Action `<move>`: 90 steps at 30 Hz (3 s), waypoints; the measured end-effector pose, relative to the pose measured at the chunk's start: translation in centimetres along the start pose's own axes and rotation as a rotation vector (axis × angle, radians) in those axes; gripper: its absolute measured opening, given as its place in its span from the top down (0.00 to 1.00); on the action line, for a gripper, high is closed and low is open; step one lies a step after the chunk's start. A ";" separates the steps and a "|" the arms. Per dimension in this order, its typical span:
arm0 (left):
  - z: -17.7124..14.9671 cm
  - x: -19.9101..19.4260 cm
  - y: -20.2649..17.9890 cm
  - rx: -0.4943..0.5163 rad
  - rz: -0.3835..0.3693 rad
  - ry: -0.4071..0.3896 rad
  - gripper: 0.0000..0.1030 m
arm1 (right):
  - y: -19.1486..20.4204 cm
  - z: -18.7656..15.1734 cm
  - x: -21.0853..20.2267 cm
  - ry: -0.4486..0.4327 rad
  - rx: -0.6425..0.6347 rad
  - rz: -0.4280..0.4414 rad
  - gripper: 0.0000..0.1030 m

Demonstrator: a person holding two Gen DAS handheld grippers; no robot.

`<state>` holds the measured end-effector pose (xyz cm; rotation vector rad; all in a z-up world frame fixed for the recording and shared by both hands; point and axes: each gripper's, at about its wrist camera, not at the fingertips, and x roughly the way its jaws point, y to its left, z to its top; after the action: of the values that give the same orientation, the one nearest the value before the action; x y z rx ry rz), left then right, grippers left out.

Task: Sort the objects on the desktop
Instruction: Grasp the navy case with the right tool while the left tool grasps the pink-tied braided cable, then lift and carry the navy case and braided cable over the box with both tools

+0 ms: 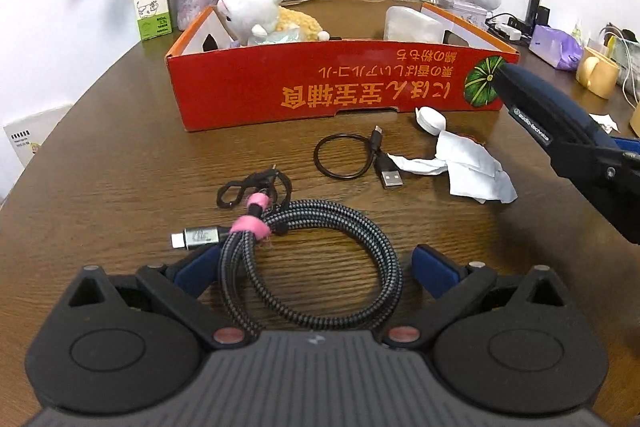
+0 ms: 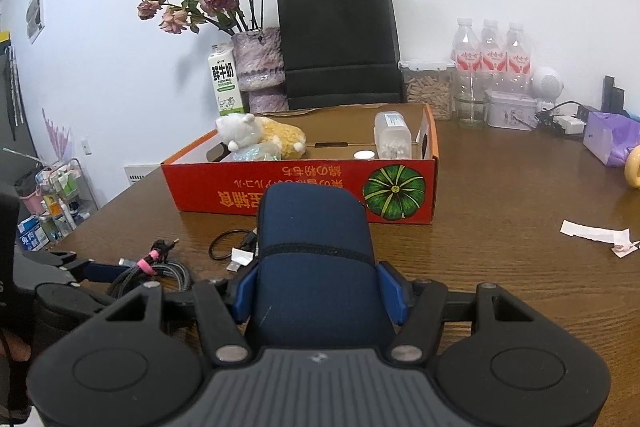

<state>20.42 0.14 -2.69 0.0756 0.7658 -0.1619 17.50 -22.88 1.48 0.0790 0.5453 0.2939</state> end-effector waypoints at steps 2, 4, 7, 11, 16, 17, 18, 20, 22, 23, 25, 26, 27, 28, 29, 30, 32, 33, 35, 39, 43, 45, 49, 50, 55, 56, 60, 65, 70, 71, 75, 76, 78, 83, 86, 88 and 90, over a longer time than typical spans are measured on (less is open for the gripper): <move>0.0 0.0 -0.1 -0.005 0.007 -0.005 0.01 | 0.0 -0.1 0.1 0.002 0.000 0.002 0.42; -0.1 -0.2 -0.2 -0.012 0.016 -0.020 0.08 | 0.1 -0.1 0.2 0.005 0.000 0.005 0.42; -0.2 -0.4 -0.1 -0.028 0.020 -0.031 0.12 | 0.3 -0.2 0.2 0.007 -0.003 0.008 0.42; -0.3 -0.7 -0.1 -0.054 0.021 -0.041 0.13 | 0.4 -0.2 0.2 0.008 -0.005 0.010 0.42; -0.3 -1.0 0.3 -0.078 0.017 -0.047 0.13 | 0.5 -0.2 0.3 0.008 -0.007 0.012 0.42; -0.2 -1.1 0.3 -0.080 0.018 -0.050 0.13 | 0.5 -0.2 0.3 0.008 -0.008 0.013 0.42; -0.2 -1.2 0.3 -0.082 0.019 -0.056 0.13 | 0.5 -0.2 0.3 0.007 -0.009 0.013 0.42; 0.0 -1.5 0.4 -0.083 0.022 -0.070 0.13 | 0.6 -0.2 0.3 0.006 -0.010 0.011 0.42; 0.3 -1.9 0.4 -0.082 0.025 -0.088 0.13 | 0.7 -0.1 0.3 0.004 -0.013 0.009 0.42; 0.4 -2.1 0.4 -0.082 0.026 -0.098 0.13 | 0.7 0.0 0.3 0.003 -0.014 0.009 0.42; 0.9 -2.6 0.4 -0.080 0.027 -0.122 0.13 | 0.8 0.1 0.3 -0.001 -0.016 0.009 0.42; 1.1 -2.8 0.4 -0.080 0.028 -0.133 0.13 | 0.8 0.2 0.3 -0.004 -0.018 0.008 0.42; 1.4 -3.1 0.3 -0.079 0.028 -0.146 0.13 | 0.8 0.4 0.3 -0.008 -0.020 0.009 0.42; 1.6 -3.3 0.3 -0.078 0.028 -0.157 0.13 | 0.9 0.5 0.3 -0.011 -0.022 0.011 0.42; 1.9 -3.4 0.3 -0.077 0.028 -0.169 0.13 | 1.0 0.7 0.3 -0.014 -0.025 0.012 0.42; 2.3 -3.6 0.2 -0.077 0.028 -0.181 0.13 | 1.0 0.9 0.3 -0.018 -0.028 0.013 0.42; 3.1 -3.9 0.2 -0.074 0.026 -0.202 0.13 | 1.1 1.3 0.4 -0.027 -0.033 0.015 0.42; 3.5 -4.0 0.1 -0.072 0.026 -0.212 0.13 | 1.1 1.5 0.5 -0.032 -0.035 0.016 0.42; 4.5 -4.1 0.1 -0.071 0.025 -0.234 0.13 | 1.2 2.1 0.6 -0.044 -0.040 0.017 0.42; 6.4 -4.3 0.0 -0.074 0.018 -0.277 0.13 | 1.3 3.5 0.9 -0.073 -0.051 0.018 0.42; 8.6 -4.2 0.1 -0.077 0.017 -0.322 0.13 | 1.3 5.4 1.4 -0.110 -0.064 0.016 0.41; 9.8 -4.0 0.1 -0.081 0.020 -0.341 0.13 | 1.2 6.4 1.9 -0.125 -0.069 0.015 0.41; 12.1 -3.3 0.2 -0.086 0.025 -0.377 0.13 | 0.9 8.5 3.3 -0.149 -0.075 0.008 0.41; 12.5 -3.0 0.3 -0.085 0.027 -0.382 0.13 | 0.9 8.9 3.7 -0.154 -0.076 0.007 0.41; 15.1 -0.8 0.7 -0.097 0.031 -0.387 0.13 | 0.5 11.5 6.4 -0.167 -0.084 -0.007 0.41; 15.5 -0.3 0.9 -0.100 0.032 -0.387 0.13 | 0.4 12.0 7.2 -0.168 -0.085 -0.011 0.42; 16.7 2.3 1.4 -0.109 0.037 -0.371 0.13 | -0.1 13.4 10.0 -0.159 -0.083 -0.024 0.41; 17.3 5.7 1.3 -0.093 0.044 -0.335 0.13 | -1.0 13.5 13.7 -0.124 -0.086 -0.051 0.42; 17.5 8.6 0.8 -0.056 0.061 -0.301 0.13 | -2.5 12.7 16.1 -0.080 -0.085 -0.077 0.41; 17.2 8.8 0.7 -0.047 0.068 -0.300 0.13 | -2.7 12.5 16.6 -0.066 -0.090 -0.081 0.41; 16.5 9.6 0.0 0.025 0.122 -0.312 0.13 | -3.2 11.7 17.8 -0.029 -0.091 -0.094 0.41; 16.5 9.7 0.0 0.035 0.126 -0.310 0.13 | -3.3 11.5 18.0 -0.022 -0.092 -0.092 0.41; 16.3 9.9 -0.3 0.054 0.138 -0.311 0.13 | -3.3 11.3 18.4 -0.008 -0.094 -0.091 0.41; 16.3 10.0 -0.5 0.066 0.143 -0.311 0.13 | -3.2 11.0 18.5 -0.004 -0.097 -0.094 0.41; 16.3 10.1 -0.5 0.071 0.145 -0.309 0.12 | -3.2 11.1 18.2 -0.009 -0.091 -0.092 0.40; 16.4 9.9 -0.4 0.064 0.142 -0.309 0.12 | -3.2 11.2 18.1 -0.010 -0.090 -0.090 0.41; 16.6 9.7 -0.3 0.058 0.149 -0.310 0.08 | -3.2 11.5 17.6 -0.031 -0.085 -0.089 0.38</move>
<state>38.58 -3.39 2.48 0.1582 0.4442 -0.0521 38.64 -20.64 2.03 -0.0224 0.5034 0.2287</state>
